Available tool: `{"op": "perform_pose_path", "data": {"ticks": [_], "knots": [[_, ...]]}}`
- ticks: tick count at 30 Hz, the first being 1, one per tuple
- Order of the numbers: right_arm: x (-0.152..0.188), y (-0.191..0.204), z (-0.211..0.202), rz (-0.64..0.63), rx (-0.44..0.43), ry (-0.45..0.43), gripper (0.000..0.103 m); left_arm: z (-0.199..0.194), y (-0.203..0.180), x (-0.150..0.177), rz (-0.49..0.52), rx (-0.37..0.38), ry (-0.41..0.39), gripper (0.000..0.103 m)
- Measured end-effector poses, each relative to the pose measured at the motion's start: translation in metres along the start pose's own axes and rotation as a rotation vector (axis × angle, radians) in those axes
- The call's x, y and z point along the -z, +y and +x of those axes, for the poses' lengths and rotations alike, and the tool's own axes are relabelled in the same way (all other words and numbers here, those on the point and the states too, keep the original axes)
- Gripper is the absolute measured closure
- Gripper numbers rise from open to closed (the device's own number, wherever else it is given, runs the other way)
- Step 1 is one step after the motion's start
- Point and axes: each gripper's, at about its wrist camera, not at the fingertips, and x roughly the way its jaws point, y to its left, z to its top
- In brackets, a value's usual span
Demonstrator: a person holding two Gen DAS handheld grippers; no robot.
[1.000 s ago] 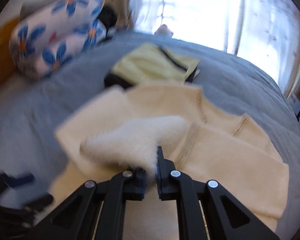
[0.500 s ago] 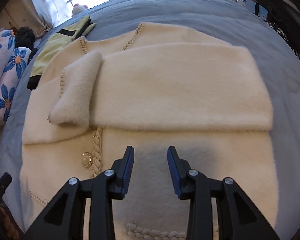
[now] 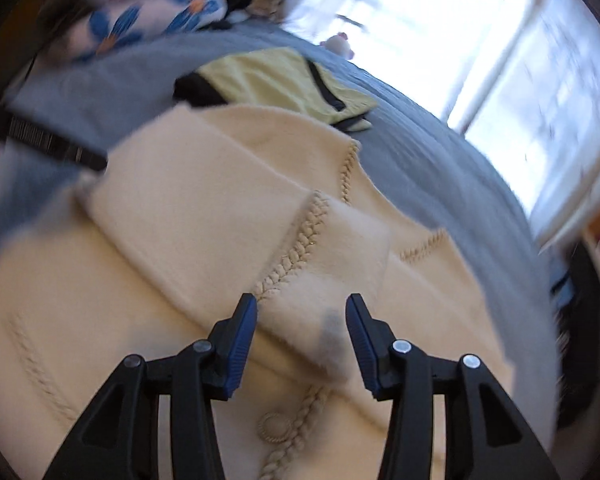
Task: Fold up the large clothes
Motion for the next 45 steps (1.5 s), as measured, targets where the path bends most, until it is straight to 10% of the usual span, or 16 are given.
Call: {"op": "perform_pose_path", "data": {"ticks": [6, 9, 15, 19, 26, 41, 45], "knots": [[0.001, 0.017, 0.021, -0.174, 0.082, 0.039, 0.056, 0.02, 0.001, -0.005, -0.016, 0.002, 0.038, 0.04], [-0.001, 0.003, 0.024, -0.125, 0.063, 0.05, 0.093, 0.023, -0.001, -0.007, -0.029, 0.006, 0.044, 0.04], [0.017, -0.102, 0.025, 0.391, 0.039, 0.055, 0.094, 0.025, -0.007, -0.007, -0.017, -0.012, 0.036, 0.04], [0.088, -0.164, 0.033, 0.797, -0.182, 0.152, 0.077, 0.024, -0.007, -0.005, 0.0, -0.014, 0.033, 0.04], [0.152, -0.2, 0.033, 1.036, -0.359, 0.172, 0.063, 0.028, -0.011, -0.014, 0.044, -0.033, 0.03, 0.034], [0.085, -0.224, 0.132, 1.095, -0.533, 0.147, 0.062, 0.057, -0.016, -0.069, 0.051, -0.04, -0.002, 0.033], [0.069, -0.211, 0.13, 0.937, -0.431, 0.142, 0.071, 0.061, -0.021, -0.077, 0.043, -0.047, -0.03, 0.064]]}}
